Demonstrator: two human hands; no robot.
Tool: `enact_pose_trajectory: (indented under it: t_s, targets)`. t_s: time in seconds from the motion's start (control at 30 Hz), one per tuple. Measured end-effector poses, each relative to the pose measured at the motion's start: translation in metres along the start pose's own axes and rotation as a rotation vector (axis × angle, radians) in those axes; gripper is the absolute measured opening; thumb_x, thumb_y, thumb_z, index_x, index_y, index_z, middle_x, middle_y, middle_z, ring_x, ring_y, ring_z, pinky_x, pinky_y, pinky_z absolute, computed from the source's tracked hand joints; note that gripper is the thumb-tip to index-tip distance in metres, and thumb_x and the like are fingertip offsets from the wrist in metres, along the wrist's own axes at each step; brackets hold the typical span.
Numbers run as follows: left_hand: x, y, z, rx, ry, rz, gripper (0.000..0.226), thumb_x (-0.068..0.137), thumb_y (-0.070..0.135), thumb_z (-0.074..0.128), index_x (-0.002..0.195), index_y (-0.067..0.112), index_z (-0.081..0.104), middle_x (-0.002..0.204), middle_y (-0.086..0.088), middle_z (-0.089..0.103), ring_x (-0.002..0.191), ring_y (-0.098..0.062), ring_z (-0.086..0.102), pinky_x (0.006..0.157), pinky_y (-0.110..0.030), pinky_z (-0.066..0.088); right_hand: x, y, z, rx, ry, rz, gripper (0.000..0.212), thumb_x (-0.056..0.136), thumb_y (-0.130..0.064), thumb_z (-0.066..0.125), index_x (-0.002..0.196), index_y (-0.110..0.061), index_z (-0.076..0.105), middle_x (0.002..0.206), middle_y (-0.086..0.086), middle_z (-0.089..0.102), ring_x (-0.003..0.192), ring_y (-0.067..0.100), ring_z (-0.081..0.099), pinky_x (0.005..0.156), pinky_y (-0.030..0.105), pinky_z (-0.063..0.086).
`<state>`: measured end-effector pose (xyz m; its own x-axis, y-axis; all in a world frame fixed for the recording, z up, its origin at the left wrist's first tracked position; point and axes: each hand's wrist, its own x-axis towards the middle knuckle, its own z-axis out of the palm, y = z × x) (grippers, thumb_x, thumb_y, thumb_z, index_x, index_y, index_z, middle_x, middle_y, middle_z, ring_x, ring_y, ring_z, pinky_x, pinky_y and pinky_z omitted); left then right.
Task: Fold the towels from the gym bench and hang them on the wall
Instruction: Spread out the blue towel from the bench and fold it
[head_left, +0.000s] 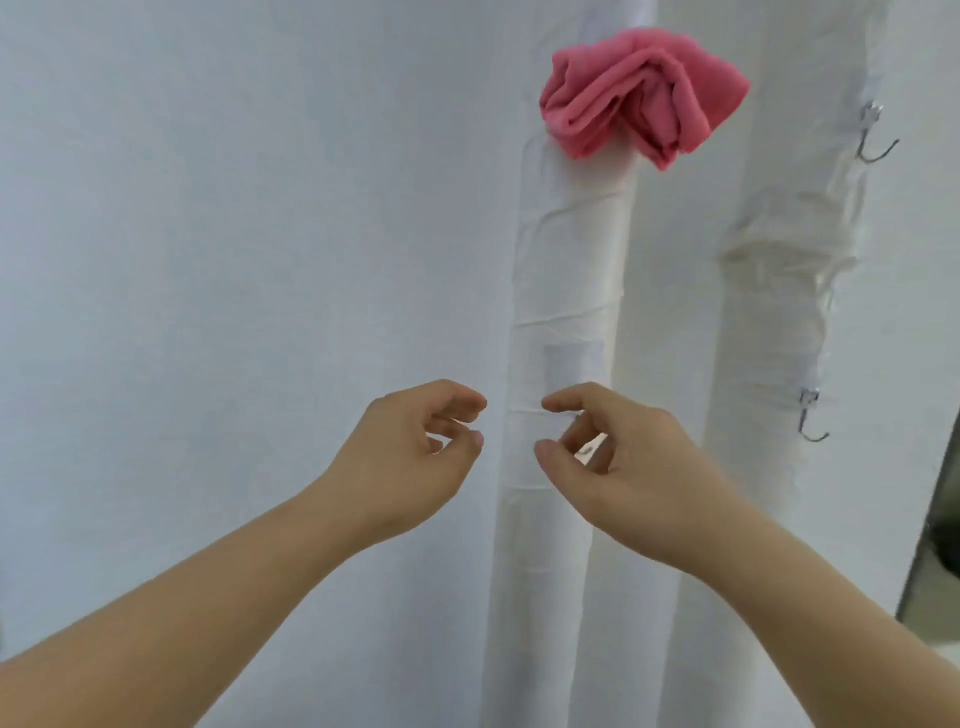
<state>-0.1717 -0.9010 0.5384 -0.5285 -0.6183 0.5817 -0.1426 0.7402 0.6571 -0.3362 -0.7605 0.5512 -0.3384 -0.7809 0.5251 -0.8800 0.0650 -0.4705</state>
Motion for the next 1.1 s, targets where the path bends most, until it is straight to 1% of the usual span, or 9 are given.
enact_pose_trajectory:
  t_s: [0.17, 0.27, 0.33, 0.47, 0.6, 0.7, 0.77, 0.97, 1.1]
  targets:
    - [-0.078, -0.065, 0.015, -0.103, -0.091, -0.146, 0.021, 0.094, 0.019, 0.069, 0.109, 0.034, 0.072, 0.105, 0.023, 0.073, 0.096, 0.009, 0.066, 0.078, -0.003, 0.048, -0.049, 0.011, 0.065, 0.082, -0.212, 0.199, 0.016, 0.092, -0.052, 0.066, 0.102, -0.041, 0.071, 0.091, -0.019, 0.072, 0.068, 0.003, 0.070, 0.064, 0.020, 0.052]
    - [-0.140, -0.117, 0.022, -0.126, -0.215, -0.287, 0.016, 0.094, 0.021, 0.069, 0.102, 0.033, 0.075, 0.097, 0.017, 0.075, 0.087, 0.004, 0.069, 0.073, -0.005, 0.048, -0.098, 0.012, 0.121, 0.164, -0.254, 0.329, 0.012, 0.093, -0.049, 0.068, 0.096, -0.039, 0.073, 0.088, -0.014, 0.074, 0.075, 0.007, 0.073, 0.064, 0.019, 0.049]
    - [-0.184, -0.153, 0.021, -0.121, -0.296, -0.359, 0.016, 0.094, 0.020, 0.069, 0.102, 0.032, 0.076, 0.097, 0.017, 0.075, 0.088, 0.004, 0.069, 0.073, -0.005, 0.049, -0.137, 0.011, 0.164, 0.195, -0.273, 0.426, 0.013, 0.093, -0.047, 0.068, 0.103, -0.039, 0.072, 0.089, -0.013, 0.074, 0.072, 0.006, 0.072, 0.069, 0.024, 0.052]
    - [-0.272, -0.209, 0.000, -0.146, -0.380, -0.495, 0.022, 0.095, 0.020, 0.068, 0.107, 0.037, 0.074, 0.106, 0.022, 0.073, 0.091, 0.006, 0.069, 0.076, -0.009, 0.052, -0.217, -0.011, 0.235, 0.198, -0.216, 0.616, 0.038, 0.097, -0.038, 0.066, 0.134, -0.039, 0.060, 0.098, -0.017, 0.069, 0.071, 0.002, 0.066, 0.076, 0.028, 0.054]
    - [-0.348, -0.243, -0.014, -0.139, -0.568, -0.592, 0.024, 0.093, 0.021, 0.067, 0.110, 0.037, 0.072, 0.107, 0.018, 0.072, 0.092, -0.004, 0.071, 0.083, -0.019, 0.054, -0.304, -0.048, 0.272, 0.189, -0.171, 0.831, 0.036, 0.098, -0.039, 0.064, 0.133, -0.041, 0.058, 0.099, -0.016, 0.067, 0.076, 0.002, 0.065, 0.072, 0.025, 0.052]
    - [-0.397, -0.246, -0.016, -0.142, -0.729, -0.565, 0.036, 0.093, 0.016, 0.067, 0.127, 0.028, 0.066, 0.119, 0.014, 0.070, 0.109, -0.003, 0.065, 0.099, -0.028, 0.053, -0.371, -0.078, 0.276, 0.142, -0.175, 0.981, 0.030, 0.100, -0.040, 0.062, 0.128, -0.046, 0.056, 0.099, -0.018, 0.066, 0.075, 0.001, 0.065, 0.060, 0.014, 0.048]
    - [-0.427, -0.240, -0.018, -0.167, -0.833, -0.533, 0.045, 0.093, 0.014, 0.068, 0.135, 0.025, 0.059, 0.124, 0.012, 0.066, 0.114, -0.003, 0.061, 0.104, -0.031, 0.050, -0.415, -0.098, 0.273, 0.062, -0.180, 1.067, 0.033, 0.100, -0.043, 0.059, 0.132, -0.037, 0.060, 0.099, -0.021, 0.066, 0.079, -0.002, 0.064, 0.060, 0.010, 0.045]
    - [-0.510, -0.202, -0.014, -0.198, -1.124, -0.328, 0.043, 0.094, 0.018, 0.067, 0.135, 0.026, 0.058, 0.126, 0.014, 0.064, 0.117, -0.003, 0.060, 0.107, -0.035, 0.049, -0.540, -0.175, 0.247, 0.012, -0.023, 1.333, 0.030, 0.101, -0.041, 0.058, 0.129, -0.033, 0.064, 0.098, -0.017, 0.069, 0.083, 0.001, 0.067, 0.077, 0.023, 0.057]
    - [-0.580, -0.163, -0.006, -0.186, -1.311, -0.161, 0.048, 0.094, 0.018, 0.066, 0.140, 0.024, 0.056, 0.130, 0.007, 0.064, 0.120, -0.007, 0.059, 0.109, -0.038, 0.049, -0.643, -0.248, 0.225, 0.012, 0.202, 1.503, 0.009, 0.100, -0.040, 0.060, 0.106, -0.043, 0.065, 0.089, -0.014, 0.072, 0.077, 0.005, 0.067, 0.072, 0.025, 0.053]
